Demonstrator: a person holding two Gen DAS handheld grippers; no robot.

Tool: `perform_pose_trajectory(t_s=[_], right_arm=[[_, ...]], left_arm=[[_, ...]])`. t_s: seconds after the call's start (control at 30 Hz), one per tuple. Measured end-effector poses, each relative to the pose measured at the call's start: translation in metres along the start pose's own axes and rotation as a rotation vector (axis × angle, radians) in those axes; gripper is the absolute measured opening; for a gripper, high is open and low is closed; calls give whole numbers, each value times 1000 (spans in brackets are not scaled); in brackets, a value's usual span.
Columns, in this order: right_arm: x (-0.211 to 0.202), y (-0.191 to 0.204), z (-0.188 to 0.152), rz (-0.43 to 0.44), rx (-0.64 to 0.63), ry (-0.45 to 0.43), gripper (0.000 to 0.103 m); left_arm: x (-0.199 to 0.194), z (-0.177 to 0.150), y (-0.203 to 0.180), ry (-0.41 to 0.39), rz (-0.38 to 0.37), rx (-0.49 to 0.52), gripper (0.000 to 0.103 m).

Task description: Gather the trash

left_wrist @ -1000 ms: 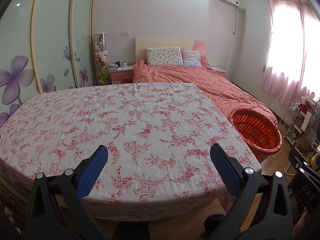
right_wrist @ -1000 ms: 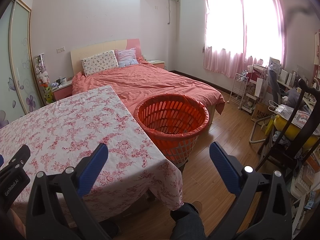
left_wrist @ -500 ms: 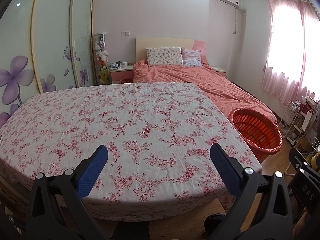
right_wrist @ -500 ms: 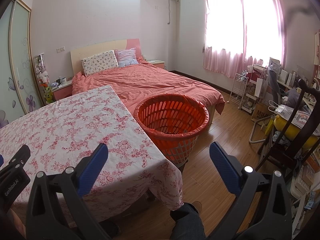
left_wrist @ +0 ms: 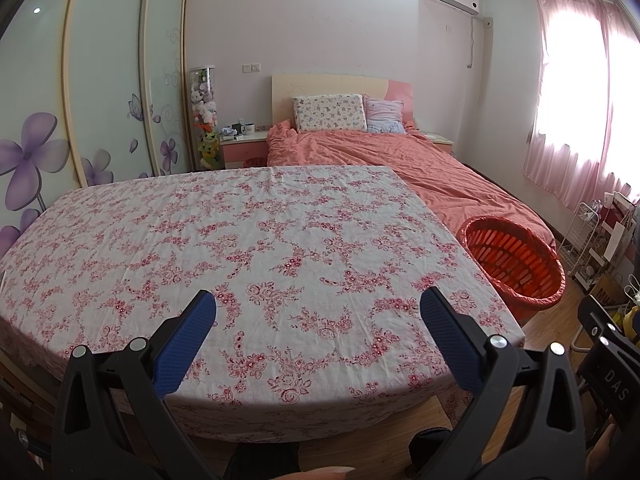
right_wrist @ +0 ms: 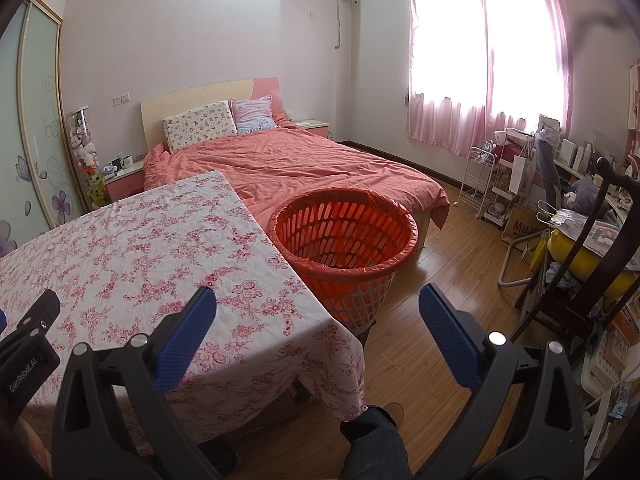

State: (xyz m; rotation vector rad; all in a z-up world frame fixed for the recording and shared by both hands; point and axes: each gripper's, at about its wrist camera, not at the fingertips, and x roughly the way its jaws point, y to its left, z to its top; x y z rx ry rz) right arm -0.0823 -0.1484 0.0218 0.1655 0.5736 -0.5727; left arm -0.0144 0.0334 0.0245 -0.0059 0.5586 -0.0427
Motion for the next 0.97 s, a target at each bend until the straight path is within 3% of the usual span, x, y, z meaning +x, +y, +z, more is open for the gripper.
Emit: perform_pose_trajectory(t_s=[0.97], right_arm=[[1, 0, 1, 0, -2, 5, 99]], left_arm=[[0, 2, 1, -4, 6, 2, 101]])
